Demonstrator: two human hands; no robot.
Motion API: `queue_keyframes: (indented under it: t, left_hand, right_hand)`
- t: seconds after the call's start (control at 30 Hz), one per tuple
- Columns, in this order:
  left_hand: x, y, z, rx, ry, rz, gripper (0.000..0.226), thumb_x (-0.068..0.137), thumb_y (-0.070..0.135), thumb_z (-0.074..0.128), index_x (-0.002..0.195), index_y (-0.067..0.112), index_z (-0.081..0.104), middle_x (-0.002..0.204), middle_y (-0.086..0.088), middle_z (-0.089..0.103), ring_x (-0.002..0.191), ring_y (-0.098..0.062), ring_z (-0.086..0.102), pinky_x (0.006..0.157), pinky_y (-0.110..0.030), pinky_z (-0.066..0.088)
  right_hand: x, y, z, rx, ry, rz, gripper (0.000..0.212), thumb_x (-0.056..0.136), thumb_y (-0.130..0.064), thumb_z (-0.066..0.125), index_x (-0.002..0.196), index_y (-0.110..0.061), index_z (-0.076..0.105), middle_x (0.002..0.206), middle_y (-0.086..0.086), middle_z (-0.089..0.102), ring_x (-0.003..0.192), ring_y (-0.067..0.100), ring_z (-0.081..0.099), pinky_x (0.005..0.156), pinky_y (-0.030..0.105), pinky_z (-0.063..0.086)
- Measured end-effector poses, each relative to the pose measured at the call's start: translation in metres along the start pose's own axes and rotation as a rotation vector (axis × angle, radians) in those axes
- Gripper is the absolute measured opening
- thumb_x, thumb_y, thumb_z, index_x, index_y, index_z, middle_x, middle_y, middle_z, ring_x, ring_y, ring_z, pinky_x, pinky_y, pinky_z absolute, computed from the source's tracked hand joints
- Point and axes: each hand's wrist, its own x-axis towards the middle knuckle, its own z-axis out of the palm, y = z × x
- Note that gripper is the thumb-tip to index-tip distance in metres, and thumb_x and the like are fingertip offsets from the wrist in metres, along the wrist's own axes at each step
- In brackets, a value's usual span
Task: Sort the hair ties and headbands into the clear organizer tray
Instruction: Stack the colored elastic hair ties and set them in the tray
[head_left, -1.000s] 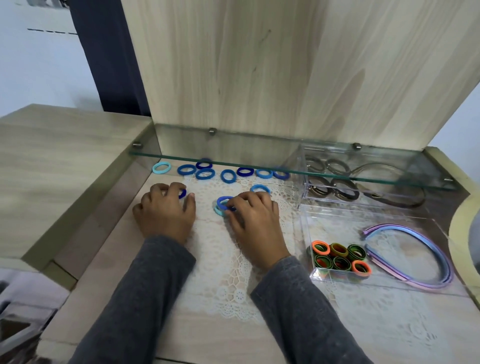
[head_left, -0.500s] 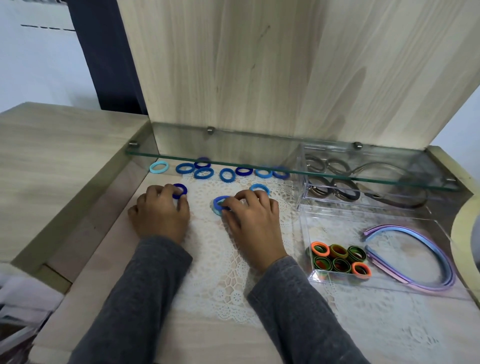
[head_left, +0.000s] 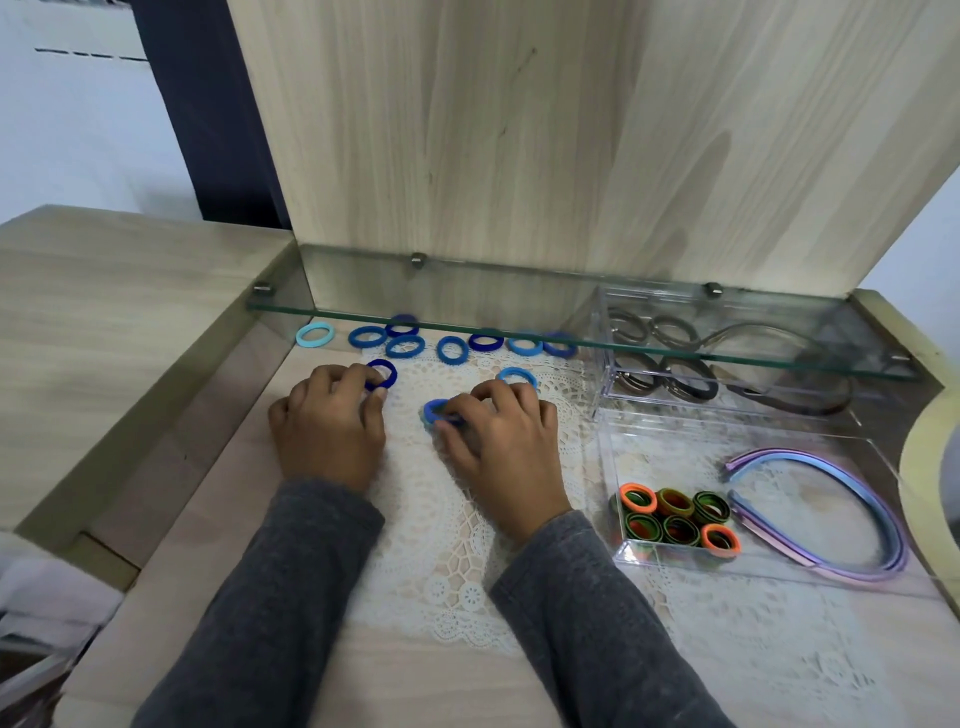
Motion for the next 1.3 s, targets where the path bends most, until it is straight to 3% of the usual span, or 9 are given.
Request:
queue_keyframes:
  t: [0.1,0.27,0.53,0.8,1.3]
  left_hand:
    - [0.002,0.001,0.001,-0.095,0.011,0.145,0.019,0.093,0.024,0.061,0.107,0.014,0.067,0.101,-0.007,0.068,0.084,-0.026,0.062,0.069,-0.040,0.049]
    - [0.001,0.012,-0.002,-0.217,0.003,0.299,0.016,0.094,0.026,0.057,0.102,0.018,0.067,0.099,0.001,0.069,0.087,-0.020,0.062,0.071,-0.037,0.046]
    - [-0.006,0.024,-0.005,-0.184,0.058,0.315,0.019,0.092,0.033,0.059,0.092,0.016,0.068,0.100,-0.001,0.063,0.088,-0.022,0.060,0.068,-0.037,0.044]
    - [-0.012,0.040,-0.011,-0.085,0.110,0.346,0.024,0.088,0.041,0.065,0.088,0.017,0.068,0.100,-0.001,0.067,0.090,-0.023,0.062,0.078,-0.042,0.043]
    - [-0.013,0.043,-0.007,-0.079,-0.003,0.368,0.028,0.088,0.043,0.063,0.096,0.017,0.070,0.103,-0.001,0.067,0.094,-0.021,0.061,0.083,-0.043,0.043]
  right_hand:
    - [0.001,0.004,-0.004,0.047,0.015,0.080,0.025,0.093,-0.045,0.044,0.101,-0.031,0.063,0.107,-0.009,0.057,0.101,0.015,0.044,0.083,0.036,0.035]
    - [-0.001,0.013,-0.006,0.064,-0.042,0.196,0.022,0.095,-0.039,0.044,0.107,-0.028,0.060,0.115,-0.006,0.055,0.106,0.016,0.040,0.086,0.036,0.030]
    - [-0.001,0.010,-0.006,0.084,-0.053,0.201,0.021,0.095,-0.037,0.045,0.105,-0.026,0.060,0.113,-0.005,0.054,0.104,0.016,0.039,0.085,0.035,0.031]
    - [-0.001,0.010,-0.006,0.077,-0.048,0.212,0.023,0.096,-0.037,0.042,0.105,-0.025,0.060,0.114,-0.005,0.055,0.106,0.016,0.038,0.084,0.034,0.027]
    - [-0.002,0.012,-0.003,0.080,0.024,0.281,0.029,0.097,-0.034,0.040,0.108,-0.019,0.061,0.114,0.000,0.057,0.106,0.021,0.042,0.087,0.039,0.033]
